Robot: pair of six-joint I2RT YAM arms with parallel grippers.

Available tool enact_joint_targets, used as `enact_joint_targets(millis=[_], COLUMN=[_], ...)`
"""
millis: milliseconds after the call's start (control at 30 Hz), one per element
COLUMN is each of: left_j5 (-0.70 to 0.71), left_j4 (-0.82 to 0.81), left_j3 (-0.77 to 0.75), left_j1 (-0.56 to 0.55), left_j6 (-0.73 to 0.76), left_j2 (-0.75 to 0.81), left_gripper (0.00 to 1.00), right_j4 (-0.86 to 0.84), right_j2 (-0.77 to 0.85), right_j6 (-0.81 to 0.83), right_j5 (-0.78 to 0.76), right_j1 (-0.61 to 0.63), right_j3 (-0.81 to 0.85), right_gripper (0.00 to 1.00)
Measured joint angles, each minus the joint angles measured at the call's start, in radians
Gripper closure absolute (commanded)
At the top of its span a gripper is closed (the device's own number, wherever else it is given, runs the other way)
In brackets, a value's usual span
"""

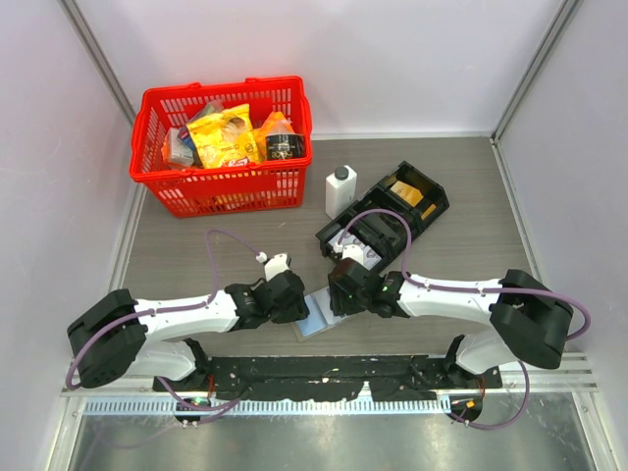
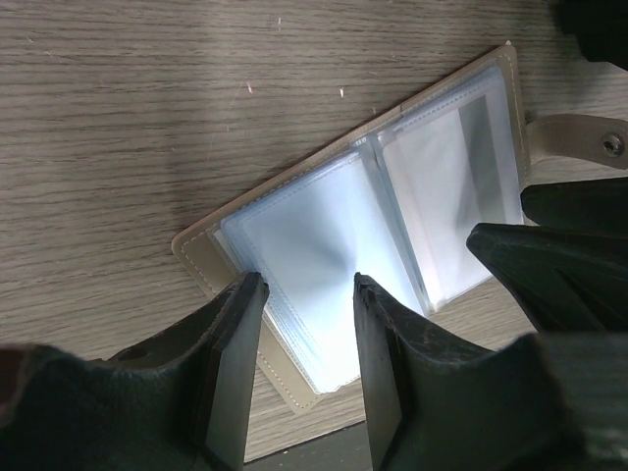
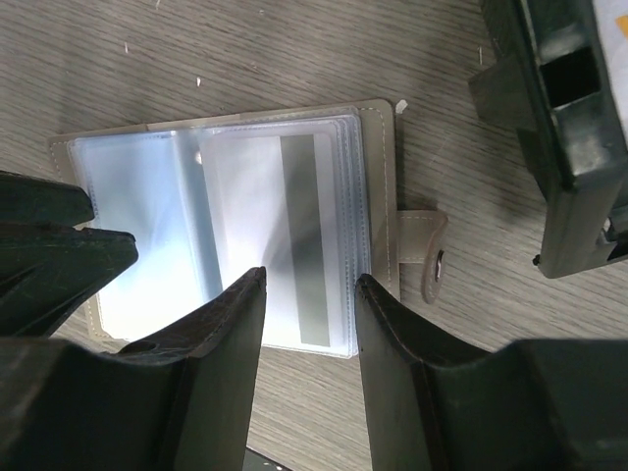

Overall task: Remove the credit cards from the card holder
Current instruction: Remove the credit card from the card holder.

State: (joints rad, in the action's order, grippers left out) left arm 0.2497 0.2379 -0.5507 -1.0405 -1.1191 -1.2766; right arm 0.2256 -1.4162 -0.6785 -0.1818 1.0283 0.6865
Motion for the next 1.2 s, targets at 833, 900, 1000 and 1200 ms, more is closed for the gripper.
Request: enact_joint_targets(millis=[833, 900, 1000, 1200], left_j5=[0.003, 0.003, 0.003, 0.004], left_j4=[0.0, 0.0, 0.0, -0.001], left_j3=[0.0, 0.0, 0.0, 0.0], left_j1=[-0.005, -0.005, -0.006, -0.007], left_j6=[0.0, 0.0, 0.0, 0.0], left_j2=[-0.002, -0.002, -0.002, -0.002], left_gripper=[0.55, 0.55, 0.55, 0.55], right_j4=[0.083, 0.086, 0.088, 0.077], right_j2=[0.0, 0.0, -0.001, -0.026], right_j6=[0.023, 0.023, 0.026, 0.029], right_j5=[-0.063, -0.077, -0.089, -0.086], right_j1=[0.034, 0.036, 0.037, 0.037], right_j3=[0.062, 0.066, 0.07, 0.074], right_gripper=[0.48, 0.48, 0.48, 0.48])
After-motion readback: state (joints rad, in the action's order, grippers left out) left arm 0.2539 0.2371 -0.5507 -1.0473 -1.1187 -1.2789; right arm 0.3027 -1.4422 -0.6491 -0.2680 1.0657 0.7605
